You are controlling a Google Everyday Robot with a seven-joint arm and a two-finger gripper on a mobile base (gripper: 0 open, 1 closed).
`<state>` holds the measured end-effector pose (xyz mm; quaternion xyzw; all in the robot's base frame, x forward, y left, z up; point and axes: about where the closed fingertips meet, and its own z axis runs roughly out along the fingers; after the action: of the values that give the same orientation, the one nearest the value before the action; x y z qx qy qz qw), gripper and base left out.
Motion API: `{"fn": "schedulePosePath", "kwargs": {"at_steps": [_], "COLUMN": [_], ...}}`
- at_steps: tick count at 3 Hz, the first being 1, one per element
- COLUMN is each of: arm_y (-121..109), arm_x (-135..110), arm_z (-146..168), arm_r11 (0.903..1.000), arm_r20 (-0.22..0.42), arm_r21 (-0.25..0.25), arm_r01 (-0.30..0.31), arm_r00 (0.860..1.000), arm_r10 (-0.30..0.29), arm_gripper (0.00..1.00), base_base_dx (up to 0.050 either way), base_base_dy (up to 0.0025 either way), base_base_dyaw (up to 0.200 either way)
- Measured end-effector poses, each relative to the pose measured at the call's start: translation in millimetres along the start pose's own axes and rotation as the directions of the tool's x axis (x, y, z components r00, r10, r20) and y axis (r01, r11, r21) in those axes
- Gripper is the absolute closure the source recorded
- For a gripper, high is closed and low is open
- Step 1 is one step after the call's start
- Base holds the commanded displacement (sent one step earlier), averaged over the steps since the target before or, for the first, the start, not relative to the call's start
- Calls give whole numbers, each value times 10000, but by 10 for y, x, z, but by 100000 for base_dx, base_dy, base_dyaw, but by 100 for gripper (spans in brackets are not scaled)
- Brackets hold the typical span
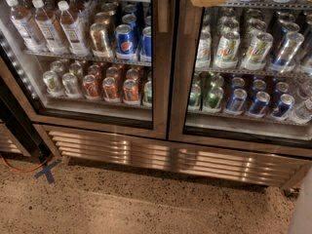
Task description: Open right fridge door
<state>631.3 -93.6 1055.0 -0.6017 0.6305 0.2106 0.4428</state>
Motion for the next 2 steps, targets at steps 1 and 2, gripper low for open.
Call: {"fn": "schedulePosePath", "kwargs": {"at_steps": [1, 2], "arm_y": [-46, -89], "arm_x": [14, -7], "arm_z": [-2, -58], "arm_r11": [10000, 9999], "arm_r20": [0, 141], "arm_r21": [-1, -35], "arm_r01": [0, 126], "arm_r00": [10000, 9998], "arm_r10": [0, -125], "arm_gripper": [100, 100], "base_base_dx": [0, 0], "base_base_dy": [0, 0], "base_base_dyaw": [0, 0]}}
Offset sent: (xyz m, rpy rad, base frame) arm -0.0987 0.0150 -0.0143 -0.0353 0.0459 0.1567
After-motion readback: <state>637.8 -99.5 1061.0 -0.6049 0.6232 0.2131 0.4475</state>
